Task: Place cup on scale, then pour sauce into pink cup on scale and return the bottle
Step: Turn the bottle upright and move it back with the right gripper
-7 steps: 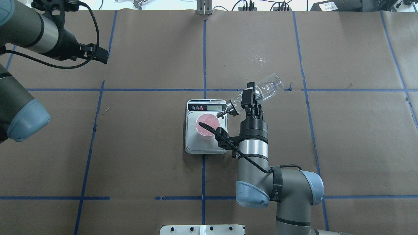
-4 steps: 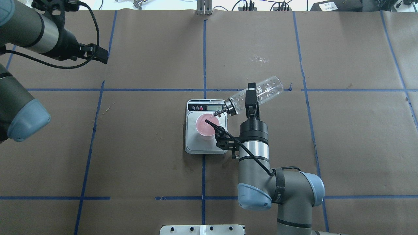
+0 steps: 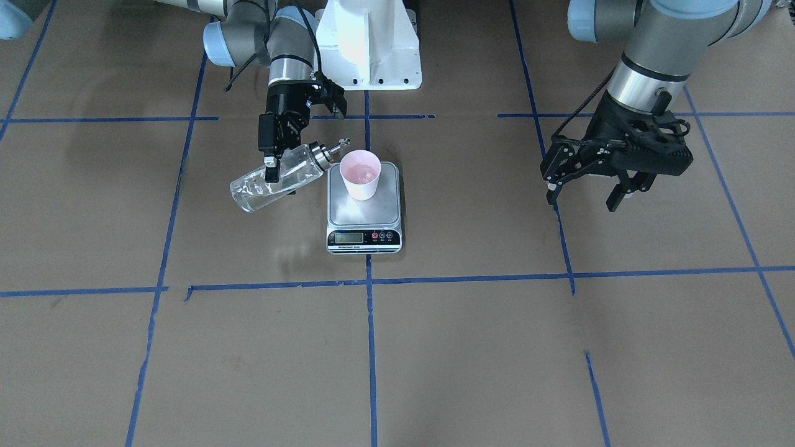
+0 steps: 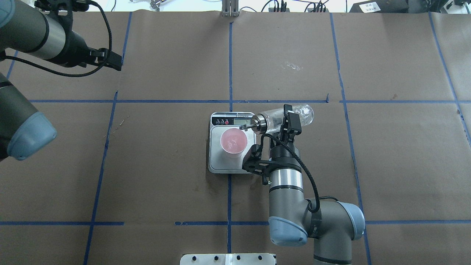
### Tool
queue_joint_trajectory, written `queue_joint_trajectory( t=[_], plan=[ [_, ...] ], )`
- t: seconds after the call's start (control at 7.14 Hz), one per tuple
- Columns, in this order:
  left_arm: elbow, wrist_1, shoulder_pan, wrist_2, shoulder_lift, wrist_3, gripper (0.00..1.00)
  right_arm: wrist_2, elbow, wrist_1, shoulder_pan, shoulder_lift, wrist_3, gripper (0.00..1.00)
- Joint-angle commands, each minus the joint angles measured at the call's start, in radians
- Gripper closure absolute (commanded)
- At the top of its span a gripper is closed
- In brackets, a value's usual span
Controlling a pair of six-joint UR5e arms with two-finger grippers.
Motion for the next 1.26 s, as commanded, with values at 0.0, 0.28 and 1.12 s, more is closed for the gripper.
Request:
queue_joint_trajectory(
  t=[0.0, 0.28, 1.12],
  plan=[
    [-0.001, 0.002, -0.001, -0.001, -0.002, -0.002, 0.0, 0.056, 0.025, 0.009, -0.011, 0.019, 0.266, 1.0],
    [-0.001, 0.002, 0.001, -0.001, -0.005, -0.005, 0.0, 0.144, 0.074, 0.014, -0.005, -0.004, 0.477, 1.0],
    [-0.007, 0.0, 0.001, 0.001, -0.01, -0.011, 0.0, 0.321, 0.171, 0.019, 0.077, -0.165, 1.144, 1.0]
  ],
)
